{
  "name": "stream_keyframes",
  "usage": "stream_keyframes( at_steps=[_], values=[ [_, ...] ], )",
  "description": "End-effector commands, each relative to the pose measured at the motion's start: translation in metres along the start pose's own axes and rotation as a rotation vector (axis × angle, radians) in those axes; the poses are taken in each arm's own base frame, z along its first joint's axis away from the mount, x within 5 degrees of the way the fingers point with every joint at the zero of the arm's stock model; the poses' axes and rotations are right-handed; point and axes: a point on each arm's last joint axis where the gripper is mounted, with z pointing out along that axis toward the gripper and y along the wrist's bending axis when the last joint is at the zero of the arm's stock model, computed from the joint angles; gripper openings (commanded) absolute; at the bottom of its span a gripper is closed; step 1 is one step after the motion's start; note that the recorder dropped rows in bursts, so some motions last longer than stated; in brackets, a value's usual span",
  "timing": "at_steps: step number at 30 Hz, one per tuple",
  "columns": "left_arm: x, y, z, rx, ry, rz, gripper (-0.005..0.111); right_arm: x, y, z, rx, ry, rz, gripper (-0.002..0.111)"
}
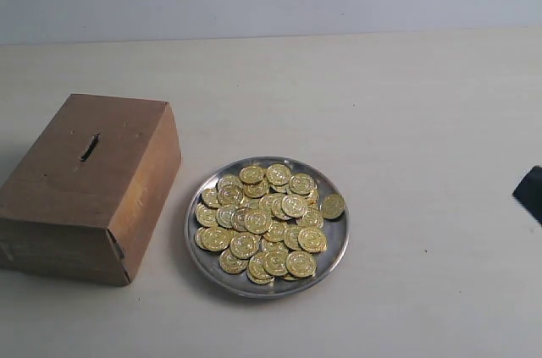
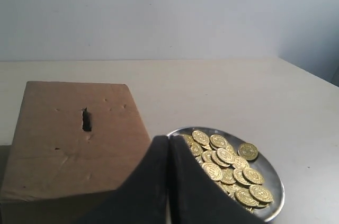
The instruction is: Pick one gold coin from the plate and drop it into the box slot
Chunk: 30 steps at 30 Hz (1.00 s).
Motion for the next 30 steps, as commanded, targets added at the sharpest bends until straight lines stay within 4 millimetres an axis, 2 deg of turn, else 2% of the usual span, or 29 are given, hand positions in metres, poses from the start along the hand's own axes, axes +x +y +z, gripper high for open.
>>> stream_keyframes(
  at_steps=[1,6,13,18,30],
  values=[
    [0.001,0.000,0.000,0.001,-0.003,-0.004,0.000,0.000,-0.014,-0.002,0.202,-0.010,-0.011,0.000],
    [0.001,0.000,0.000,0.001,-0.003,-0.004,0.000,0.000,-0.027,-0.006,0.394,-0.010,-0.011,0.000],
    [0.001,0.000,0.000,0.001,-0.003,-0.004,0.000,-0.006,-0.032,-0.025,0.609,-0.142,0.009,0.000],
    [0.001,0.000,0.000,0.001,-0.003,-0.004,0.000,0.003,-0.041,-0.031,0.748,-0.063,0.079,0.000],
    [0.001,0.000,0.000,0.001,-0.003,-0.004,0.000,0.009,-0.043,-0.033,0.797,-0.019,0.124,0.000]
  ],
)
